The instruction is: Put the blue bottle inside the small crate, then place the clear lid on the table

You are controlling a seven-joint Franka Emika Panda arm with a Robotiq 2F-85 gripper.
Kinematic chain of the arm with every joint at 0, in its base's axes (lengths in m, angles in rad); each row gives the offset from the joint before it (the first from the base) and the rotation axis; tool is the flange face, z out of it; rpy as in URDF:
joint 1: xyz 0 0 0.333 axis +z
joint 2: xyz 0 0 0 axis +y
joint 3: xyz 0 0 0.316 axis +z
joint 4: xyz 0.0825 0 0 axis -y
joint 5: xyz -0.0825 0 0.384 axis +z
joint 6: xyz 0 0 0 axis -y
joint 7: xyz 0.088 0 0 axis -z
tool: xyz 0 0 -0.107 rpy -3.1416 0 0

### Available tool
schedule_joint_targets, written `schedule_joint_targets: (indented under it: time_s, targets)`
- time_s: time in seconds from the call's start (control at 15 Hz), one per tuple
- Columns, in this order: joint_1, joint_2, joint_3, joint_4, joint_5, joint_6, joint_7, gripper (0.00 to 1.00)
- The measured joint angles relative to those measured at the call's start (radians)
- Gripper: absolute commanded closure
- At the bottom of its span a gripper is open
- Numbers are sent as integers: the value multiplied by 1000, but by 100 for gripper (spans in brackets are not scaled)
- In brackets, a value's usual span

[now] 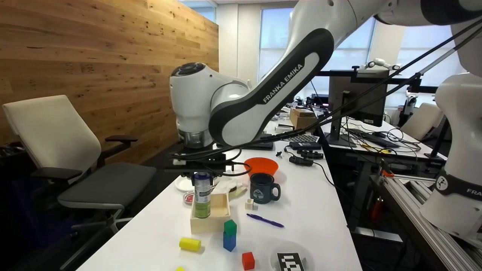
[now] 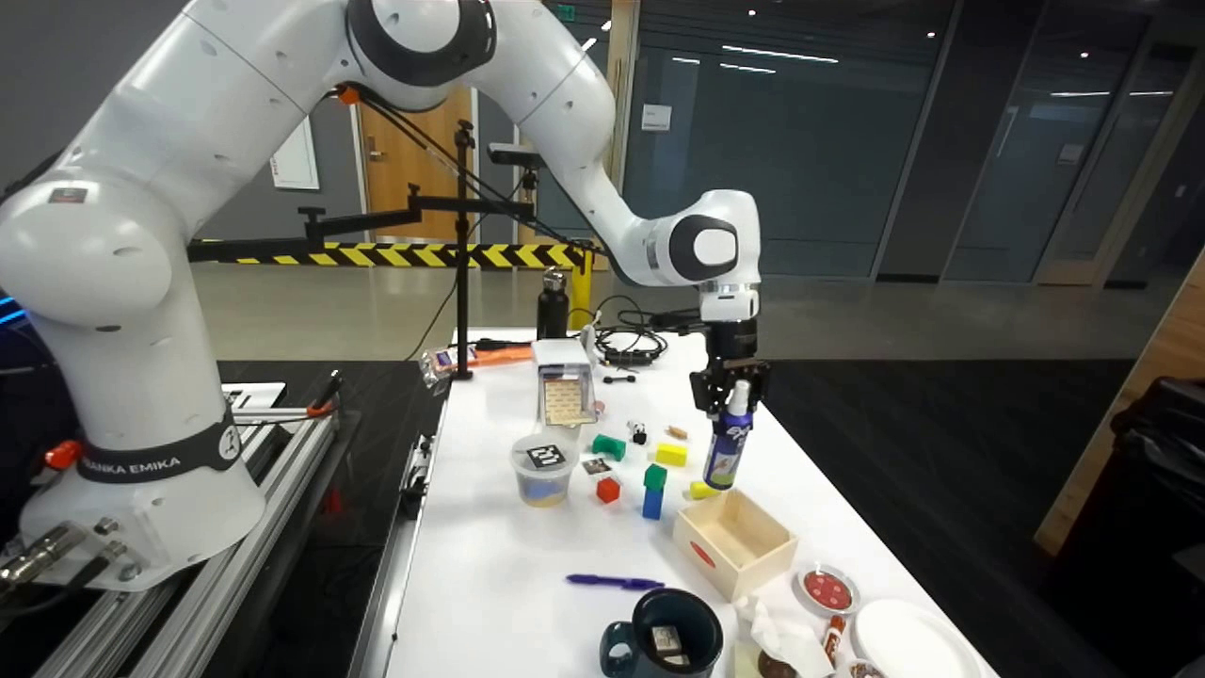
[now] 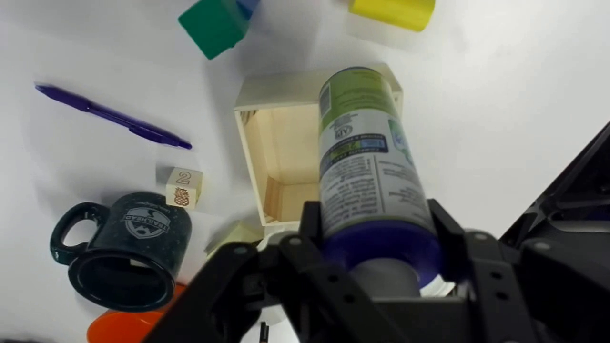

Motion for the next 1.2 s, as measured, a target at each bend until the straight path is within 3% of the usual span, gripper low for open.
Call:
schedule_joint_targets:
  time_s: [0.27,0.53,0.8,1.2]
  targets:
    - [-42,-93,-12,-192,-79,93,8,70]
    - [-83,-196,-41,-325,-251,126,-20,70]
    - [-119,-228,-15,-288,-367,126,-132,70]
    - [-174,-213,74,-218,-381,170,-274,70]
